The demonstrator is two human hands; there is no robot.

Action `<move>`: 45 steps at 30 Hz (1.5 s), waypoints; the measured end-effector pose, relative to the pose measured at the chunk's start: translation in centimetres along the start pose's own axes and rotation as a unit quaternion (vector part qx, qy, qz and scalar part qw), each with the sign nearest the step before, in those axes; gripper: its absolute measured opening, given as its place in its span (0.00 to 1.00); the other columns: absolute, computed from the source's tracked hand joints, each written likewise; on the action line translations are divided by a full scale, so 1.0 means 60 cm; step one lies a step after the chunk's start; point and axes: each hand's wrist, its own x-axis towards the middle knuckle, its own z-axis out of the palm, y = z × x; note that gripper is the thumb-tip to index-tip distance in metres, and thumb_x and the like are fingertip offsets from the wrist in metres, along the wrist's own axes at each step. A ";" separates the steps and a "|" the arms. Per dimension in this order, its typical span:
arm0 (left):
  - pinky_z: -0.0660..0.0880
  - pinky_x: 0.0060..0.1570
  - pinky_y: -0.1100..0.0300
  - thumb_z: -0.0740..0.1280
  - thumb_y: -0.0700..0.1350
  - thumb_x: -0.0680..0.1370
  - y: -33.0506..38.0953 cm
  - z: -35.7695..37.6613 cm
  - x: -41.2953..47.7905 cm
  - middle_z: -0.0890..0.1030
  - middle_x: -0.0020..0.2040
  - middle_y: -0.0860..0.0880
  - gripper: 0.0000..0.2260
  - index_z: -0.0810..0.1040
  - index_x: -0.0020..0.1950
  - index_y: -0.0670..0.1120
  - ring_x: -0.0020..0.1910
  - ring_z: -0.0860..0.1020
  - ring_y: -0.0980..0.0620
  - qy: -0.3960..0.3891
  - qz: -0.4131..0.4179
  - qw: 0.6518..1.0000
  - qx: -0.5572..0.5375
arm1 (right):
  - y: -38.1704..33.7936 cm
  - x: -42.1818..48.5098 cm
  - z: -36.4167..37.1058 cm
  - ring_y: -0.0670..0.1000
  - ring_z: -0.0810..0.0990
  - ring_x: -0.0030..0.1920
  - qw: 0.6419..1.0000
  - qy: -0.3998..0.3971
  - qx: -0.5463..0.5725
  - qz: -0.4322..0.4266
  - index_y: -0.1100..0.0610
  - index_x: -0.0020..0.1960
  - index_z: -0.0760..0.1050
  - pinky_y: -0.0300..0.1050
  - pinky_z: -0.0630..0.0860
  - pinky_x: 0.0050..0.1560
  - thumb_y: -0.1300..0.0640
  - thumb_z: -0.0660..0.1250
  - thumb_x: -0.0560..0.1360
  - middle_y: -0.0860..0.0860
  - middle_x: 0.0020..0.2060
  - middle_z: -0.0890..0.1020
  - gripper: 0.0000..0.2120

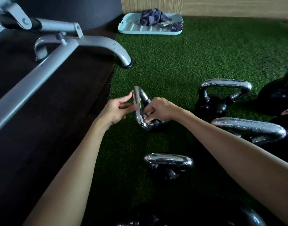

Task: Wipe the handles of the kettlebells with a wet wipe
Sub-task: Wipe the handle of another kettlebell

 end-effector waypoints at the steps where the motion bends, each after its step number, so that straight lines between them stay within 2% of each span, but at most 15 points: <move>1: 0.74 0.36 0.69 0.76 0.53 0.75 0.001 0.002 0.000 0.86 0.54 0.61 0.32 0.69 0.77 0.57 0.33 0.71 0.61 0.002 0.003 1.000 0.001 | -0.001 0.002 0.000 0.33 0.79 0.36 1.000 -0.006 0.013 0.004 0.50 0.49 0.87 0.30 0.71 0.39 0.60 0.79 0.70 0.38 0.35 0.83 0.09; 4: 0.73 0.35 0.71 0.75 0.53 0.76 0.007 0.004 0.003 0.85 0.56 0.59 0.31 0.69 0.77 0.57 0.31 0.73 0.65 0.010 0.016 1.000 0.015 | 0.008 0.005 0.009 0.44 0.82 0.38 0.995 0.036 0.094 0.024 0.50 0.47 0.87 0.43 0.76 0.44 0.61 0.78 0.70 0.45 0.36 0.86 0.09; 7: 0.72 0.36 0.75 0.74 0.52 0.77 0.012 0.002 0.004 0.83 0.61 0.57 0.30 0.68 0.78 0.56 0.40 0.78 0.71 0.011 0.019 0.999 0.033 | 0.015 0.008 0.022 0.47 0.86 0.43 0.980 0.124 0.151 0.036 0.50 0.50 0.88 0.48 0.81 0.51 0.58 0.79 0.70 0.47 0.41 0.88 0.09; 10: 0.71 0.37 0.78 0.74 0.52 0.77 0.015 -0.003 0.004 0.82 0.63 0.56 0.30 0.68 0.77 0.56 0.53 0.76 0.70 0.004 0.019 0.999 0.037 | 0.015 0.008 0.018 0.42 0.84 0.41 0.982 0.117 0.148 0.027 0.51 0.51 0.88 0.46 0.81 0.50 0.59 0.80 0.70 0.47 0.42 0.88 0.10; 14: 0.72 0.50 0.71 0.75 0.53 0.76 0.009 -0.007 0.007 0.80 0.67 0.54 0.30 0.70 0.77 0.57 0.66 0.74 0.62 0.002 0.017 0.999 0.041 | 0.014 0.000 0.002 0.39 0.81 0.36 0.990 0.033 0.135 0.018 0.54 0.51 0.88 0.33 0.74 0.40 0.61 0.80 0.68 0.46 0.39 0.87 0.12; 19: 0.74 0.65 0.60 0.75 0.54 0.75 0.008 -0.010 0.008 0.81 0.66 0.55 0.31 0.70 0.76 0.57 0.65 0.75 0.63 0.001 0.016 0.999 0.042 | 0.005 0.027 0.012 0.35 0.79 0.33 0.982 0.147 0.119 0.025 0.50 0.49 0.88 0.30 0.71 0.38 0.56 0.79 0.70 0.44 0.36 0.86 0.09; 22: 0.75 0.46 0.75 0.75 0.54 0.75 0.010 -0.011 0.008 0.81 0.65 0.56 0.31 0.70 0.76 0.57 0.51 0.76 0.74 0.001 0.016 0.999 0.045 | -0.004 0.044 0.021 0.39 0.79 0.35 0.973 0.213 0.082 0.026 0.50 0.49 0.88 0.28 0.70 0.34 0.54 0.79 0.71 0.45 0.37 0.85 0.07; 24: 0.70 0.40 0.80 0.75 0.53 0.75 0.008 -0.012 0.011 0.81 0.66 0.56 0.31 0.70 0.76 0.57 0.45 0.73 0.81 0.006 0.016 0.998 0.053 | -0.005 0.049 0.020 0.41 0.80 0.35 0.975 0.208 0.078 0.018 0.50 0.48 0.88 0.32 0.71 0.35 0.54 0.79 0.71 0.45 0.36 0.85 0.06; 26: 0.69 0.40 0.81 0.75 0.54 0.75 0.009 -0.014 0.009 0.80 0.67 0.55 0.31 0.70 0.76 0.57 0.48 0.72 0.80 0.007 0.015 0.998 0.060 | 0.000 0.045 0.010 0.37 0.77 0.32 0.986 0.149 0.078 0.016 0.49 0.48 0.88 0.33 0.71 0.35 0.55 0.80 0.69 0.43 0.34 0.84 0.08; 29: 0.67 0.55 0.73 0.75 0.53 0.75 0.014 -0.014 0.003 0.76 0.72 0.53 0.30 0.71 0.76 0.56 0.62 0.69 0.69 0.006 0.019 0.998 0.067 | 0.008 0.041 0.000 0.37 0.78 0.33 0.993 0.098 0.068 0.017 0.48 0.49 0.88 0.32 0.71 0.36 0.54 0.80 0.68 0.42 0.34 0.84 0.10; 31: 0.65 0.58 0.72 0.75 0.51 0.76 0.017 -0.011 0.002 0.75 0.72 0.53 0.30 0.71 0.76 0.54 0.62 0.68 0.70 0.006 0.022 0.997 0.067 | 0.005 0.049 0.003 0.37 0.78 0.34 0.985 0.161 0.062 0.019 0.48 0.50 0.88 0.30 0.69 0.36 0.55 0.79 0.70 0.41 0.34 0.83 0.08; 33: 0.63 0.52 0.78 0.76 0.51 0.76 0.019 -0.008 0.003 0.75 0.72 0.54 0.30 0.72 0.76 0.53 0.61 0.69 0.72 0.005 0.023 0.997 0.072 | -0.003 0.060 0.009 0.40 0.79 0.35 0.968 0.244 0.059 0.023 0.50 0.49 0.88 0.29 0.68 0.35 0.55 0.77 0.72 0.43 0.35 0.83 0.06; 35: 0.63 0.54 0.77 0.76 0.52 0.75 0.022 -0.004 0.005 0.75 0.72 0.55 0.30 0.72 0.76 0.54 0.63 0.69 0.70 0.005 0.024 0.996 0.081 | -0.011 0.068 0.014 0.45 0.82 0.36 0.953 0.298 0.058 0.021 0.52 0.46 0.88 0.32 0.73 0.36 0.57 0.75 0.73 0.46 0.36 0.85 0.04; 38: 0.62 0.62 0.67 0.76 0.53 0.74 0.027 -0.001 0.004 0.73 0.74 0.55 0.30 0.72 0.75 0.55 0.65 0.68 0.67 0.011 0.018 0.996 0.088 | -0.011 0.075 0.023 0.49 0.83 0.35 0.942 0.330 0.050 0.020 0.56 0.41 0.86 0.44 0.78 0.41 0.58 0.73 0.73 0.50 0.35 0.86 0.04; 45: 0.60 0.64 0.65 0.76 0.52 0.75 0.034 -0.001 0.001 0.73 0.74 0.53 0.30 0.71 0.76 0.55 0.63 0.66 0.68 0.008 0.007 0.995 0.094 | 0.004 0.074 0.030 0.47 0.81 0.31 0.933 0.350 0.033 0.080 0.57 0.37 0.83 0.34 0.69 0.29 0.59 0.74 0.70 0.49 0.31 0.83 0.04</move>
